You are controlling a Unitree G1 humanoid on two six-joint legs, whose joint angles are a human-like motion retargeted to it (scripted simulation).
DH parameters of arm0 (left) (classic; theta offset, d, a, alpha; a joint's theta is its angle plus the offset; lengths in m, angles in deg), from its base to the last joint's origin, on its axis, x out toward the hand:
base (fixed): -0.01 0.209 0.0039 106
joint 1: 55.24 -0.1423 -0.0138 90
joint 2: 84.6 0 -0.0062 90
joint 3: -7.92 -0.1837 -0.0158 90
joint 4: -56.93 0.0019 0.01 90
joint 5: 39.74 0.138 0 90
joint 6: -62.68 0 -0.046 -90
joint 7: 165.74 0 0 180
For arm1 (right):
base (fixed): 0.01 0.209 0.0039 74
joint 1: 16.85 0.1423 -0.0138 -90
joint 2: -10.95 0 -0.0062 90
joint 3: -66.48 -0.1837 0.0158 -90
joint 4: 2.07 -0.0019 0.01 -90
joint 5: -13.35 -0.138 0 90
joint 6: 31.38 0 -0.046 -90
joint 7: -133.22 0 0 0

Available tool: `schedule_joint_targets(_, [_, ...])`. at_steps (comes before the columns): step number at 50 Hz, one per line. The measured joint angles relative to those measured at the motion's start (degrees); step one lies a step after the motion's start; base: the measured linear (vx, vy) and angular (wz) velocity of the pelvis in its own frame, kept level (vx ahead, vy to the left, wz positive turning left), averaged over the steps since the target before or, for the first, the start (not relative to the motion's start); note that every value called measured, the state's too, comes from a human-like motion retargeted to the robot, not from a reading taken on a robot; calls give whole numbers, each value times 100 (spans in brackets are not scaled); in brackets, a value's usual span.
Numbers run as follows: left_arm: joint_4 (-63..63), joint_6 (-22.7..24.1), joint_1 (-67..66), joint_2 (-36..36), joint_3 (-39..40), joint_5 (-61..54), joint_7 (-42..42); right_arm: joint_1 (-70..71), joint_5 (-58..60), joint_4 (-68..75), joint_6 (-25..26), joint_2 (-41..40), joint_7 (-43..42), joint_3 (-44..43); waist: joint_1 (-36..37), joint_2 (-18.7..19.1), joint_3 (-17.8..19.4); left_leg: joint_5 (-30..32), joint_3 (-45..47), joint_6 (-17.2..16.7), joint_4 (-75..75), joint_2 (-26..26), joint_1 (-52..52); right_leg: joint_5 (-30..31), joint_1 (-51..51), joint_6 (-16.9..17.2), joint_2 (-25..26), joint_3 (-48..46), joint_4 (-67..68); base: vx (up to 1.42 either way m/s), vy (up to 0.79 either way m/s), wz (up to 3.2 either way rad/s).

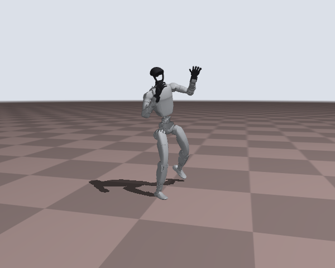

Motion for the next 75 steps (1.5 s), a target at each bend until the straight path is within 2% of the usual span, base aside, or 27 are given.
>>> schedule_joint_targets(2, [2987, -281, 2032, 465, -1940, 286, -430, 246, 78, 74, 20, -15, -254, 281, -194, -16, 159, -180, 112, 183, 165, 98, -61, -74, 121, 72, -119, -231, 45, -12, 1, 81])
schedule_joint_targets(5, [7162, -432, 4360, -25, -4962, 253, -606, 412, 141, 148, -8, -191, -694, 616, -549, -41, 479, -487, 232, 577, 577, 310, -401, -258, 267, 141, -311, -670, 127, -15, 6, 114])
schedule_joint_targets(7, [6822, -346, 4114, 412, -5034, -266, 342, 279, 180, 93, 160, -199, -347, 540, -733, 60, 571, -639, 503, 720, 712, 478, -519, -328, 274, 90, -306, -764, 81, -9, 12, 44])
schedule_joint_targets(8, [5954, -268, 3661, 855, -4569, -132, 139, 71, 145, -27, 103, -261, -214, 430, -740, 74, 574, -692, 721, 736, 713, 544, -476, -338, 259, 73, -281, -730, 25, -4, 12, -41])
schedule_joint_targets(10, [3646, -17, 1812, 1435, -2695, -140, -1321, -496, 67, -249, -106, -365, -229, 303, -516, 94, 596, -798, 1180, 698, 641, 537, -231, -292, 238, 83, -257, -542, -160, -4, 12, -108])
schedule_joint_targets(11, [2638, 137, 801, 1469, -1701, -10, -1599, -768, 81, -296, -162, -303, -255, 176, -333, 80, 666, -878, 1332, 668, 616, 456, -110, -251, 233, 146, -280, -439, -272, -8, 15, -128])
schedule_joint_targets(13, [1320, 349, -731, 1465, -140, 307, -1455, -1205, 55, -301, -180, -129, -176, -139, -73, -2, 846, -1025, 1515, 643, 618, 268, 26, -96, 209, 298, -358, -248, -493, -14, 17, -99])
schedule_joint_targets(15, [1139, 372, -1079, 1389, 249, 280, -1264, -1440, -112, -142, -63, -7, -59, -141, -48, -122, 1019, -1137, 1488, 717, 715, 60, -44, 166, 217, 492, -513, -163, -758, -21, 18, -19])
schedule_joint_targets(17, [2436, 94, 108, 1335, -797, 388, -1304, -1449, -222, 145, -32, 162, -179, 103, -259, -188, 1127, -1257, 1301, 782, 838, -121, -294, 467, 350, 700, -801, -403, -1059, -26, 20, 112])
schedule_joint_targets(20, [6580, -381, 3551, 280, -3549, 202, -942, -1132, -29, 544, 31, 407, -626, 367, -550, -262, 1216, -1502, 987, 628, 1037, -213, -799, 852, 533, 847, -1190, -1034, -1280, -27, 24, 197])
schedule_joint_targets(22, [8419, -204, 4563, -352, -4353, -869, -642, -715, -54, 720, 116, 621, -580, 557, -827, -288, 1228, -1623, 816, 234, 1097, -187, -1089, 1018, 474, 768, -1327, -1328, -1237, -21, 29, 156])
schedule_joint_targets(23, [8416, -62, 4690, -360, -4357, -1295, -301, -615, -75, 733, 180, 707, -341, 507, -918, -309, 1202, -1670, 735, -41, 1032, -189, -1152, 1040, 422, 680, -1364, -1407, -1215, -15, 29, 93])
schedule_joint_targets(26, [6025, 570, 4084, 21, -3821, -1534, -1093, -861, 101, 528, 207, 507, -73, 111, -793, -529, 1124, -2004, 484, -568, 475, -367, -985, 1177, 345, 783, -1506, -1478, -1323, -10, 28, 27])
schedule_joint_targets(29, [2579, 1384, 2597, -38, -2594, -2352, -1894, -1167, 583, 338, 292, 314, -150, -385, -549, -819, 1137, -2519, 1359, -237, 7, 2, -714, 1352, 353, 1013, -1726, -1622, -1471, -11, 29, 45])
schedule_joint_targets(33, [-945, 1976, -40, -936, -709, -3391, -298, -1240, 1013, 67, 300, 373, 153, -1158, -596, -1087, 1047, -3085, 3179, 489, -655, 557, -444, 1423, 433, 1139, -2064, -2204, -1535, -9, 33, 120])
schedule_joint_targets(37, [-2741, 1907, -2409, -2477, -67, -5564, 1117, -1045, 1540, -105, 365, 259, -48, -1527, -248, -1300, 953, -2962, 2908, 475, -737, 748, -756, 1487, 634, 1153, -2168, -2768, -1490, -4, 42, 111])
schedule_joint_targets(40, [-3179, 2048, -3704, -3450, -689, -6689, 1229, -663, 2017, 0, 591, 185, -425, -1635, 504, -1673, 1045, -3151, 2514, 272, -205, 883, -1175, 1612, 809, 1212, -2312, -3021, -1408, -2, 44, 96])
schedule_joint_targets(45, [-3394, 1719, -4055, -3131, -1586, -7010, 1413, -452, 2661, 342, 1167, 760, -1138, -1901, 2151, -2289, 1847, -3636, 1306, -41, 960, 795, -2343, 1744, 1178, 1048, -2623, -3423, -870, -1, 41, 151])
schedule_joint_targets(47, [-3361, 1704, -3762, -3177, -1967, -6779, 1291, -634, 2500, 297, 1177, 1094, -1498, -2063, 2719, -2482, 2348, -3837, 814, -42, 1383, 648, -2914, 1625, 1198, 875, -2713, -3418, -554, -4, 34, 191])
schedule_joint_targets(49, [-3278, 1718, -3691, -3466, -2183, -6430, 1014, -1011, 2299, 188, 1048, 1440, -1848, -2281, 3027, -2678, 2582, -3882, 268, -22, 1801, 388, -3796, 1319, 791, 681, -2798, -3140, -28, -5, 31, 206])
schedule_joint_targets(55, [-3211, 1708, -4395, -4708, -2434, -5334, 203, -1678, 2120, -397, 933, 1950, -2335, -1977, 2497, -3154, 2640, -3719, -1045, 186, 2807, -868, -6749, 450, -1232, 61, -2876, -1666, 1765, 1, 25, 215])
schedule_joint_targets(57, [-3473, 1666, -4655, -4546, -2315, -5951, 207, -1197, 2147, -391, 1028, 1689, -2107, -1230, 2071, -3207, 2640, -3595, -1243, 378, 3040, -1393, -7516, 385, -1641, -255, -3077, -1627, 2196, 9, 22, 209])
schedule_joint_targets(60, [-3450, 1953, -4803, -4381, -2196, -5324, -347, -40, 2463, 77, 1094, 952, -2200, -112, 1853, -3210, 2640, -3586, -1223, 609, 3363, -2080, -8187, 140, -1740, -512, -3565, -1893, 2535, 16, 21, 177])
schedule_joint_targets(63, [-3250, 1991, -4604, -4474, -2298, -4967, -393, 1460, 2919, 1042, 1430, 47, -2514, 852, 2258, -2938, 2640, -3730, -1175, 648, 3686, -2336, -8433, -376, -1508, -791, -3774, -2268, 2628, 19, 12, 74])
schedule_joint_targets(67, [-3032, 2074, -4199, -4235, -2266, -5065, -291, 3247, 2886, 1874, 1363, -530, -2447, 1567, 3051, -2434, 2640, -3942, -1076, 685, 3913, -2503, -8205, -568, -1132, -769, -3579, -1899, 2425, 20, 10, 32])
schedule_joint_targets(70, [-2974, 2231, -4143, -4127, -2143, -5220, -97, 4865, 3227, 2216, 1353, -758, -2250, 2145, 3308, -2255, 2640, -4031, -976, 514, 3807, -2588, -7623, -332, -836, -553, -3148, -959, 2264, 20, 10, 27])
schedule_joint_targets(75, [-2808, 2292, -4057, -3556, -1910, -5186, 344, 7092, 4024, 2391, 1452, -548, -1869, 2654, 3529, -2312, 2640, -4060, -674, 187, 3041, -2545, -6060, -46, -66, 67, -2379, 209, 1925, 20, 9, -19])
